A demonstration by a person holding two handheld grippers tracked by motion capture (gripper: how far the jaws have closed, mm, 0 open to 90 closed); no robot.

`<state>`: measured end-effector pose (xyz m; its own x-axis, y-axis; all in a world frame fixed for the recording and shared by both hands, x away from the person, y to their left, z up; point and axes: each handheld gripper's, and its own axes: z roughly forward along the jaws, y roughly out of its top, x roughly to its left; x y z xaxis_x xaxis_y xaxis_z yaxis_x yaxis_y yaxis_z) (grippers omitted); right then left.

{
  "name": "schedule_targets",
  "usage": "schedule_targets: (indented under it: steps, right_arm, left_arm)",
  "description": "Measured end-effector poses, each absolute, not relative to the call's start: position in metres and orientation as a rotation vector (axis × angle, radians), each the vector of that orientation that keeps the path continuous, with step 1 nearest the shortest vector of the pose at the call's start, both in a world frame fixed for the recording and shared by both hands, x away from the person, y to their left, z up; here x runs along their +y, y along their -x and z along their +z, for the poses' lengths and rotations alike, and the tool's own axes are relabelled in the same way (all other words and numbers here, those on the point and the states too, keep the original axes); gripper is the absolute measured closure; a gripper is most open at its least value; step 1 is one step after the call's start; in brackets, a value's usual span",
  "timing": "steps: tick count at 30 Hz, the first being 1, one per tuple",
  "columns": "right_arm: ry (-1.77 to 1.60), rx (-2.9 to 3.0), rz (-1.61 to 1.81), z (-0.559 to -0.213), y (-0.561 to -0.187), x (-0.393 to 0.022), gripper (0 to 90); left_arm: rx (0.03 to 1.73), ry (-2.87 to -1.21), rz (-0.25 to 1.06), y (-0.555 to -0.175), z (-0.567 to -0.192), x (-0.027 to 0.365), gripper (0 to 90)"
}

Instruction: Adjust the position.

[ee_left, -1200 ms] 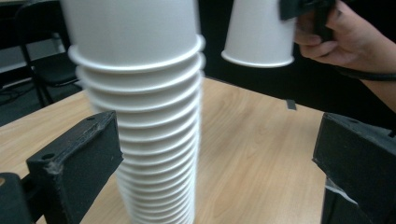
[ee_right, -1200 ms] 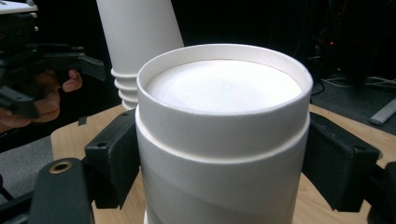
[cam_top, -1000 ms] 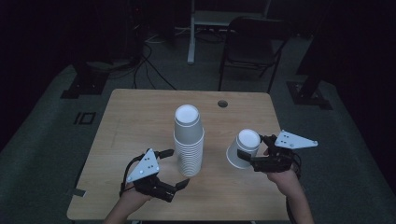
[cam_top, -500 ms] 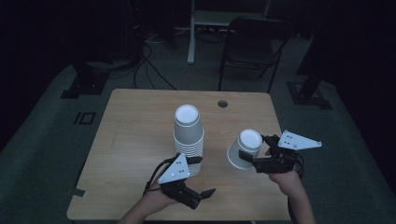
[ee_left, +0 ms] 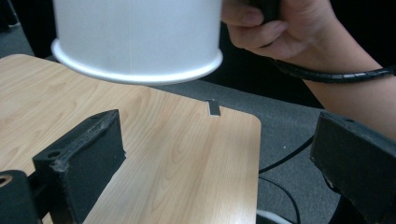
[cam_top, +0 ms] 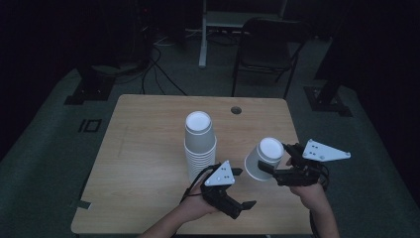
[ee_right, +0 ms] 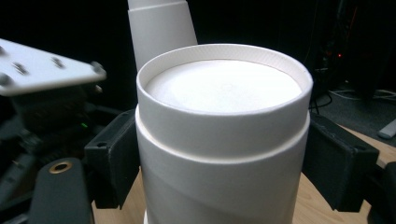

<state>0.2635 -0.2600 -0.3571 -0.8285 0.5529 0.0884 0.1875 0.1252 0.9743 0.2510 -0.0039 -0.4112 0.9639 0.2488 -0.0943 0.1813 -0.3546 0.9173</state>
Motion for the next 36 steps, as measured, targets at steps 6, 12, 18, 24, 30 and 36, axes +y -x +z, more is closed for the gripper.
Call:
schedule_targets:
  steps: [6,12,18,24,30,36]
  right_arm:
    - [-0.703,2.116,1.769,-0.354,-0.26,-0.259,19.5]
    - [-0.72,2.115,1.767,-0.357,-0.26,-0.265,19.5]
    - [-0.738,2.116,1.778,-0.36,-0.259,-0.271,19.5]
    - [-0.734,2.127,1.805,-0.361,-0.258,-0.276,19.5]
    - [-0.718,2.189,1.873,-0.362,-0.259,-0.28,16.3]
    - [-0.738,2.234,1.877,-0.363,-0.262,-0.28,13.5]
  left_arm:
    - [0.359,-1.862,0.069,-0.267,-0.407,-0.012,16.5]
    - [0.4,-1.797,0.092,-0.272,-0.398,-0.004,37.2]
    - [0.346,-1.814,0.141,-0.268,-0.391,-0.001,57.8]
    - [0.283,-1.802,0.098,-0.267,-0.388,0.004,74.7]
    - [0.187,-1.812,-0.023,-0.266,-0.389,0.003,84.4]
    - [0.174,-1.823,-0.048,-0.266,-0.389,0.002,86.3]
